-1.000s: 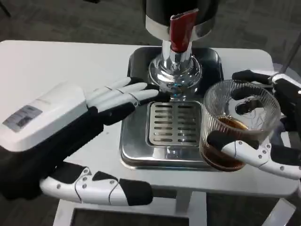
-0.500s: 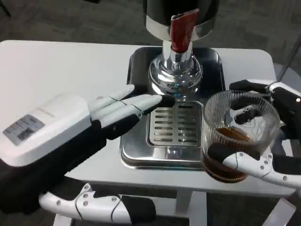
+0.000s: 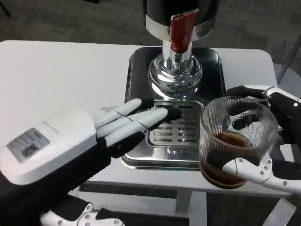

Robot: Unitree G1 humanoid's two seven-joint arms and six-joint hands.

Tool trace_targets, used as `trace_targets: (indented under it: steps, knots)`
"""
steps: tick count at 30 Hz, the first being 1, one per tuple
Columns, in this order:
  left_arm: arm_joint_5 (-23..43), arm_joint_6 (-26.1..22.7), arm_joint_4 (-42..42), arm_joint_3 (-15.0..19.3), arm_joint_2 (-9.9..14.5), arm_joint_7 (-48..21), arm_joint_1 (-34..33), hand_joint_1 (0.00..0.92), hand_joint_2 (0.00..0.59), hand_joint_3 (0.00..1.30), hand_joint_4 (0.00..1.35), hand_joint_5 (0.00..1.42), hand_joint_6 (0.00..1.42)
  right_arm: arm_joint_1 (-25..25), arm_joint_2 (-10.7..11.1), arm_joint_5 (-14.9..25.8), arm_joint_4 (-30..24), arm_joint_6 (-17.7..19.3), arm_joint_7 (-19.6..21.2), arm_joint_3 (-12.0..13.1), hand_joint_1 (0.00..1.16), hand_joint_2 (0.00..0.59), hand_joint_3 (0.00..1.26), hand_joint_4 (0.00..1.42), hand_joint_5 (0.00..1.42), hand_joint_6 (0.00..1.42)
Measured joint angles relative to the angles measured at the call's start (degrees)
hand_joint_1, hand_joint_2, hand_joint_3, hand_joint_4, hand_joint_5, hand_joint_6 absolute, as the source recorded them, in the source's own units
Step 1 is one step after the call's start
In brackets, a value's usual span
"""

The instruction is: Grasp the cup under the faucet to collect the drink, then remove the cup.

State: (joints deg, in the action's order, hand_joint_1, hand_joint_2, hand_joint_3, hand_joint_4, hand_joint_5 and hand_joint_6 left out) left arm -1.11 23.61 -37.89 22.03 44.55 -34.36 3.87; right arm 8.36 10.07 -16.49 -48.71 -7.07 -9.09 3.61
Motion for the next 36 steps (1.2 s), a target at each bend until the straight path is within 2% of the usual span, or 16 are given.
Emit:
trace_targets:
  steps: [14,36]
  knots:
    - [-0.80,2.95,0.32,0.55,0.35,-0.46,0.80,0.000,0.132,0.00,0.00,0.00,0.07,-0.98,0.06,-0.01,-0.03,-0.06,-0.08,-0.06,0.89,0.166,0.89,1.06,1.38,1.42]
    - [-1.25,3.11,0.50,1.99,0.35,-0.46,2.37,0.000,0.125,0.00,0.00,0.00,0.07,-1.00,0.08,-0.01,-0.04,-0.09,-0.09,-0.04,0.89,0.166,0.90,1.07,1.38,1.42]
